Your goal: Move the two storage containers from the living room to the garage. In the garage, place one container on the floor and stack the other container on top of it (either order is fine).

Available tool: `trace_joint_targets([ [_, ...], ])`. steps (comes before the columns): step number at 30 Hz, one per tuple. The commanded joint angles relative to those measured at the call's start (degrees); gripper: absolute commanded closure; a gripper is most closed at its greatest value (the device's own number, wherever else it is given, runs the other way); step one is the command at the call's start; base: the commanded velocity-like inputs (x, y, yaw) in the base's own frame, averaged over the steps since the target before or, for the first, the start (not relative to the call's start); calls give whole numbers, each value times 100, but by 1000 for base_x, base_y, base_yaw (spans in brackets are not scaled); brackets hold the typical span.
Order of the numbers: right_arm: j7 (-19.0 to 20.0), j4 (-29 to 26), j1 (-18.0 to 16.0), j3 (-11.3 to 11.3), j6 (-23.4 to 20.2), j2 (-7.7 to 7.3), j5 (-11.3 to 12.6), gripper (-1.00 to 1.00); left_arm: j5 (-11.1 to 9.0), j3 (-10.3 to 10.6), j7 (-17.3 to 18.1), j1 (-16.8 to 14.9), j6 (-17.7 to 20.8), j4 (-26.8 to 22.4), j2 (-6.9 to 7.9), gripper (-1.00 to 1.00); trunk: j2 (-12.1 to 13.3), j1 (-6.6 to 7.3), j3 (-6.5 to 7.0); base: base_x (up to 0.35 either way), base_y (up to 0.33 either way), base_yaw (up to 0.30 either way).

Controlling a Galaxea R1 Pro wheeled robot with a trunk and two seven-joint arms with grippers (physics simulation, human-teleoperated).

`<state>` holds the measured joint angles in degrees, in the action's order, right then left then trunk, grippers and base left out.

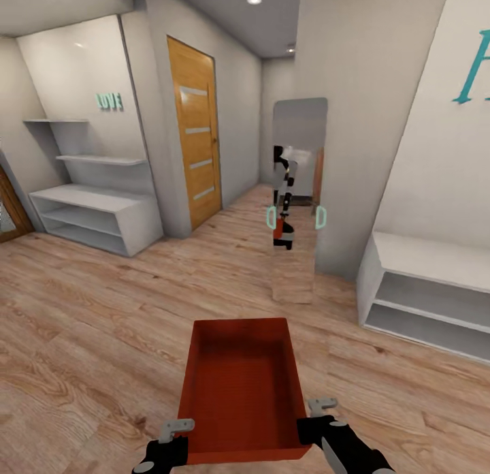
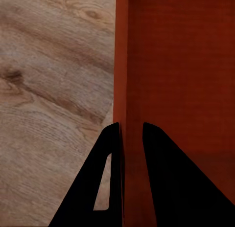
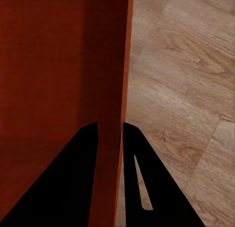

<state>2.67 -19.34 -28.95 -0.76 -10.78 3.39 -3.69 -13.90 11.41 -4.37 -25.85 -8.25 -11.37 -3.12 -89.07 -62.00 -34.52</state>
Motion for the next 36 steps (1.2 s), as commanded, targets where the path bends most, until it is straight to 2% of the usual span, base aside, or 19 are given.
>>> trace_joint_targets([
  [1,15,-17,-6,111,-38,-31,-70,100,-25,25,-47,1,-20,-4,66,100,-2,-3,-5,321,126,31],
  [8,15,-17,-6,105,-38,-31,-70,100,-25,23,-47,1,-24,-3,60,100,-2,-3,-6,322,116,43],
  [20,15,-17,-6,110,-38,-31,-70,100,-25,20,-46,1,-26,-3,58,100,-2,-3,-6,328,40,213],
  [36,15,-17,-6,103,-38,-31,-70,100,-25,20,-47,1,-20,-2,58,100,-2,-3,-6,341,12,13],
])
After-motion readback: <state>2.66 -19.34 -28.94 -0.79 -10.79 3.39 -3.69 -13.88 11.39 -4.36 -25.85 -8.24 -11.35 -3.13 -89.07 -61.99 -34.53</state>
